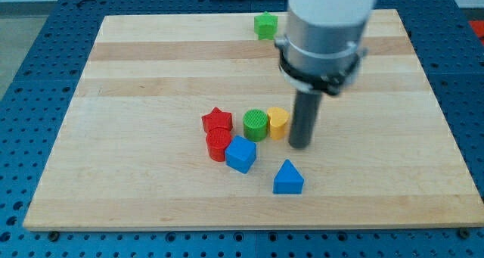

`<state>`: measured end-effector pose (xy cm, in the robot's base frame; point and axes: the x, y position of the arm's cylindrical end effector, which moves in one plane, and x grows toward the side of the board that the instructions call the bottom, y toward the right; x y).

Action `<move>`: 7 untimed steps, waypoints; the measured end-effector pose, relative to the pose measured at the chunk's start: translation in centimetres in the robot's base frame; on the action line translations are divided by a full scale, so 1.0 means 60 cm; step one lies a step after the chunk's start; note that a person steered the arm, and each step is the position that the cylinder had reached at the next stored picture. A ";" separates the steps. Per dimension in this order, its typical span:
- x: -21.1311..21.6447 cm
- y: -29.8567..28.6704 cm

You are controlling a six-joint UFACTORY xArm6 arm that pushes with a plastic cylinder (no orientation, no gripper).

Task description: Slide the blue triangle a bit up

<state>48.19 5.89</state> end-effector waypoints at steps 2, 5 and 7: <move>0.017 0.058; 0.107 0.119; 0.138 0.038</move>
<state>56.48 8.18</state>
